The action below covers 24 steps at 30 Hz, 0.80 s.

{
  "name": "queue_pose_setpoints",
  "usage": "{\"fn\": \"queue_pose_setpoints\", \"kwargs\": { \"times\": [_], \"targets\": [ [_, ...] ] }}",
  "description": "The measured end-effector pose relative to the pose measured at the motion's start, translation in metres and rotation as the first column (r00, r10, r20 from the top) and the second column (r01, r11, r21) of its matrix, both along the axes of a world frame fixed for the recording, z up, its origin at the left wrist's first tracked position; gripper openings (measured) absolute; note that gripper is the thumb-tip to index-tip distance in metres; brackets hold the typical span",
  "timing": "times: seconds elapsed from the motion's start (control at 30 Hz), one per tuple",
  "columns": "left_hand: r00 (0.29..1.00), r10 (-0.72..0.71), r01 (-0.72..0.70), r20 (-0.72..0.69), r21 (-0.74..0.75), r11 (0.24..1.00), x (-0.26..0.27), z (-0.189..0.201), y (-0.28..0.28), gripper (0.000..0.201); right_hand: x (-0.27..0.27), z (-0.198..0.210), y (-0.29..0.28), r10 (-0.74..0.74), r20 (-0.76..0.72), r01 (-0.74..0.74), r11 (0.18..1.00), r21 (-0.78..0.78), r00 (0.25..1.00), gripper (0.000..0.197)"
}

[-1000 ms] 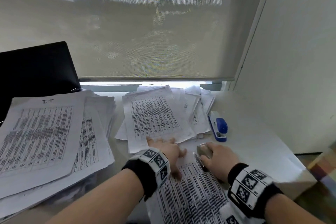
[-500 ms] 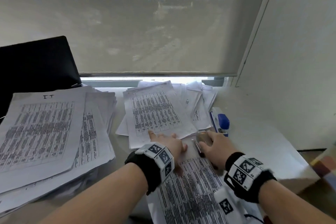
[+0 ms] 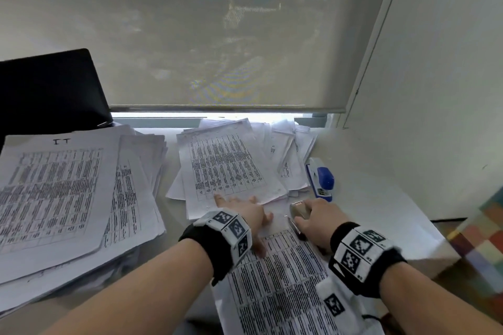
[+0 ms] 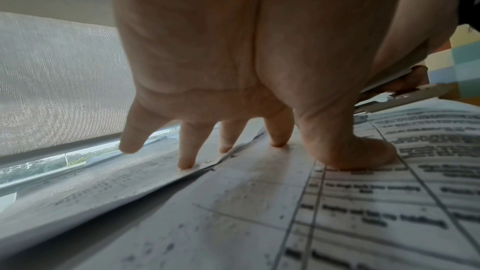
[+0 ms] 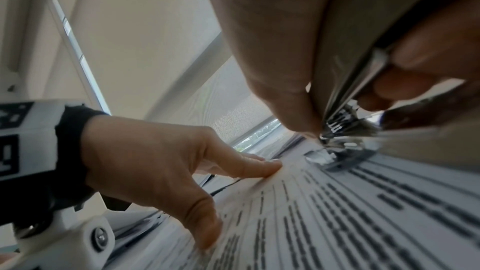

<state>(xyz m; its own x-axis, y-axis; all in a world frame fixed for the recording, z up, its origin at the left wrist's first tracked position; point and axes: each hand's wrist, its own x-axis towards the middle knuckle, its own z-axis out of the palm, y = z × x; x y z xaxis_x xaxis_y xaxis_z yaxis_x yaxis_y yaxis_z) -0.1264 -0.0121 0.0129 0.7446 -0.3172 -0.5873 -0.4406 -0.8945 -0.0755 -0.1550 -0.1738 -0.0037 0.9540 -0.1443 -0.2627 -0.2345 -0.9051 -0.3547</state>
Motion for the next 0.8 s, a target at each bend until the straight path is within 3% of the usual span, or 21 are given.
{"fn": "queue_pose_setpoints", "kwargs": {
  "times": [0.3,0.43,0.5,0.6,0.73,0.8],
  "targets": [
    [1.0,-0.002,0.002,-0.012,0.022,1.0,-0.003,0.009,0.0,0.094,0.01,-0.002,0.019,-0.104,0.111,0.097,0.993,0.066,0.988,0.027],
    [1.0,0.008,-0.008,-0.01,0.021,1.0,-0.006,0.014,-0.003,0.097,0.009,0.002,0.008,-0.264,0.131,0.236,0.952,0.196,0.956,0.039],
    [1.0,0.01,-0.01,0.004,0.03,1.0,-0.008,0.014,-0.006,0.096,0.0,0.0,-0.004,-0.269,0.141,0.231,0.943,0.241,0.953,0.039],
    [0.999,-0.009,0.009,0.054,0.008,1.0,-0.01,0.01,-0.008,0.087,-0.027,0.0,-0.027,-0.275,0.142,0.221,0.924,0.312,0.951,0.03],
    [0.982,-0.087,0.089,0.166,-0.005,0.996,-0.021,0.009,-0.012,0.067,-0.092,0.009,-0.064,-0.405,0.154,0.299,0.838,0.457,0.901,0.017],
    [0.96,-0.158,0.166,0.232,-0.015,0.986,-0.029,0.006,-0.017,0.06,-0.13,0.008,-0.084,-0.46,0.084,0.342,0.759,0.554,0.884,0.021]
  ]
}}
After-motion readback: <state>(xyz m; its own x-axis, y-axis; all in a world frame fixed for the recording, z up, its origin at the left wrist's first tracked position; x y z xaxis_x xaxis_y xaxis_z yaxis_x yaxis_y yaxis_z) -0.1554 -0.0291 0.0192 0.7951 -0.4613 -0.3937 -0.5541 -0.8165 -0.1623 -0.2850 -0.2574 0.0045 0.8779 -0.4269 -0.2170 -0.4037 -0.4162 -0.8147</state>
